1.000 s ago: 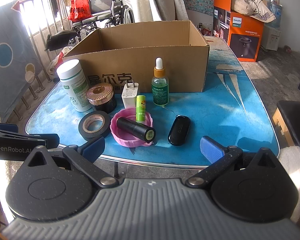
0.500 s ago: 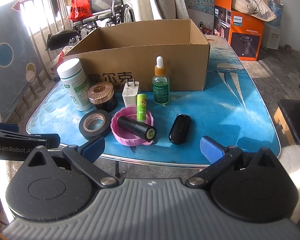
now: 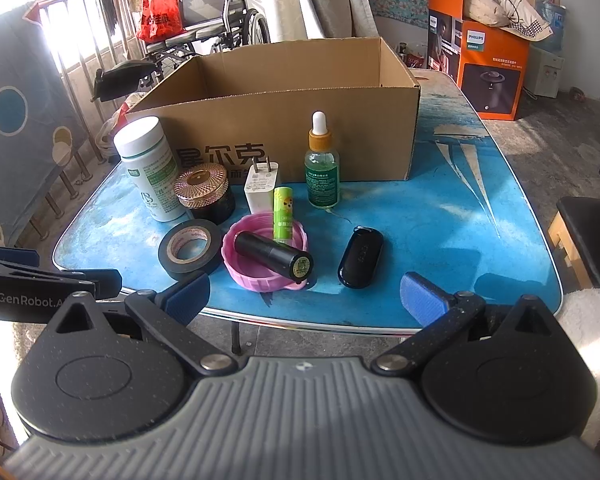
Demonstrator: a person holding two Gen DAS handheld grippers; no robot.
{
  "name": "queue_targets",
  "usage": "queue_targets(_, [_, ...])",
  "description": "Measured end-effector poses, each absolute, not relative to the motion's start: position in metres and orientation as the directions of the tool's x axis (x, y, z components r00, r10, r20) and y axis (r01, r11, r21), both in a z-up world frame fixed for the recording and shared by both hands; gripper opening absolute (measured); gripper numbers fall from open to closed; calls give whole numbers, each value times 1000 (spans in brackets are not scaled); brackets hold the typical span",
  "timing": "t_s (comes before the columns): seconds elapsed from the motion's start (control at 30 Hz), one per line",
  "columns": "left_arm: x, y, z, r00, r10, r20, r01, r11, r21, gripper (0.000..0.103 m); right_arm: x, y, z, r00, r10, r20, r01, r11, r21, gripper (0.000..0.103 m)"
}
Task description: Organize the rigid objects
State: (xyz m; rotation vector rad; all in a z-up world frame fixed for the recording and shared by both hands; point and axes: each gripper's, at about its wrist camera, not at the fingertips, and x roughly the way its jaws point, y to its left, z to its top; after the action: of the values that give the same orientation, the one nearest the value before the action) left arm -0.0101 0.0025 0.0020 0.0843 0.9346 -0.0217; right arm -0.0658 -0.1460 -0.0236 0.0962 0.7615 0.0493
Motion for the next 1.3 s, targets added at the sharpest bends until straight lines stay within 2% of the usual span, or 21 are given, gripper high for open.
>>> queue_targets(0.37, [-6, -5, -4, 588, -9, -809, 86, 995, 52, 103, -60, -159, -25, 733, 73, -676, 7, 993, 114, 102])
queue_targets(0.6, [-4, -10, -4, 608, -173, -775, 210, 976, -54, 103, -63, -185, -15, 803, 43, -595, 24, 994, 104, 102])
queue_targets(0.8, [2, -26, -9, 596, -344, -726, 370, 920, -131, 103, -56, -199, -5, 815, 195, -545, -70, 968, 240, 100])
queue_targets(0.87, [4, -32, -12, 589, -377, -715, 408, 902, -140, 103, -47, -199, -6, 795, 249, -554, -104, 954, 280, 92])
queue_targets(0.93, [6, -39, -14, 578, -390, -717, 434, 891, -135, 102, -36, -195, -10, 759, 303, -577, -139, 940, 311, 72])
queue_targets(1.03, [11, -47, -20, 539, -420, -730, 468, 870, -155, 97, -15, -186, -21, 683, 376, -627, -182, 918, 353, 57])
queue_targets(1.17, [17, -53, -24, 484, -472, -737, 497, 841, -213, 91, 6, -178, -33, 598, 434, -674, -222, 897, 381, 47])
queue_targets(1.3, [21, -59, -26, 466, -488, -738, 514, 828, -223, 79, 24, -178, -39, 534, 448, -717, -238, 893, 381, 35])
